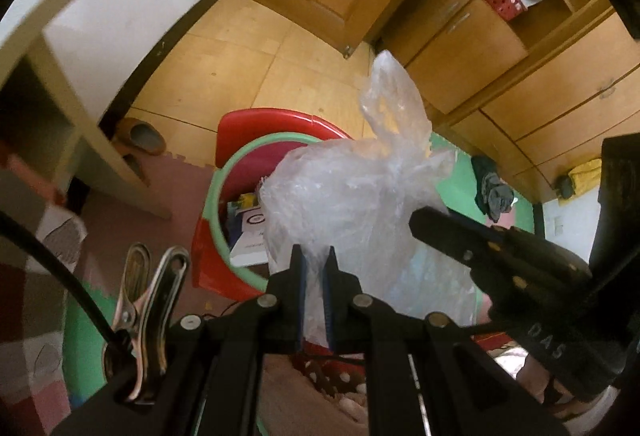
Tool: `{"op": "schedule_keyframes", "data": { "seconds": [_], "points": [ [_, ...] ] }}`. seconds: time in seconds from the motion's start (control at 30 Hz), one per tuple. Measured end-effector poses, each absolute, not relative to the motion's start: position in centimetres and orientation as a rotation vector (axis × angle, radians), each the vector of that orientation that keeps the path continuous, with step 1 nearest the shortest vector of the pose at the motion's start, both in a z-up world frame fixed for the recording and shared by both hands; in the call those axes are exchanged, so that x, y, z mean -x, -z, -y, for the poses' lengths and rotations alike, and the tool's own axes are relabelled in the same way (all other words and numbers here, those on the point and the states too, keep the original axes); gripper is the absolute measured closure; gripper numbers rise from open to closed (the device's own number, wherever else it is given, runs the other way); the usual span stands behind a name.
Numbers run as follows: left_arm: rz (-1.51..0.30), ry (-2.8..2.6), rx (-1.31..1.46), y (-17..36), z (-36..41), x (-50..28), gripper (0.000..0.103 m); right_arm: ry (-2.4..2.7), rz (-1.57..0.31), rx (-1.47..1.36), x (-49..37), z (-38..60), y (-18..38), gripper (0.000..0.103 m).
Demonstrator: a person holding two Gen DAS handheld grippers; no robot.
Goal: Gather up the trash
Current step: 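Lift the plastic bag with both grippers and carry it over the red bucket, then open both grippers to drop the plastic bag into the bucket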
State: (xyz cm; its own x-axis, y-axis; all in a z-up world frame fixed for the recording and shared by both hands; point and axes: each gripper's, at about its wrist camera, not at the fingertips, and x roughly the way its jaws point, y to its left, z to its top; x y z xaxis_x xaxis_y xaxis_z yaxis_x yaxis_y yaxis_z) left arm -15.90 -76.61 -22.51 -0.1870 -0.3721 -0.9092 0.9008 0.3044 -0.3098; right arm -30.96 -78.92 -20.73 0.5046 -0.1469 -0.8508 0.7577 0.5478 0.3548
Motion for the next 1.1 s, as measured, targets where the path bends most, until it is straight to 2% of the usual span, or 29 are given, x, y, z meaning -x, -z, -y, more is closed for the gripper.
{"op": "schedule_keyframes", "data": {
  "seconds": [0.4,0.5,0.57,0.63,0.9,1.1],
  "points": [
    [-1.295,1.198,-0.610,29.6,83.7,16.0,0.096,0.680,-0.942,-0.836,30.8,84.5,28.0,0.096],
    [-1.288,1.189,-0.632,30.5,84.5,16.3,0.094,0.674,-0.958,-0.876,31.0,85.4,29.6,0.096],
    [-1.279,1.174,-0.662,31.0,85.0,16.2,0.088,0.664,-0.985,-0.880,30.9,85.6,30.1,0.096],
    [-1.280,1.164,-0.681,31.2,85.3,16.2,0.084,0.665,-0.983,-0.879,31.0,85.7,30.1,0.093],
    [-1.285,1.171,-0.696,30.0,84.8,16.2,0.083,0.684,-0.975,-0.861,31.1,84.8,28.7,0.075],
    [-1.280,1.181,-0.688,28.2,83.7,16.5,0.079,0.709,-0.971,-0.831,31.3,82.8,26.1,0.071]
  ]
}}
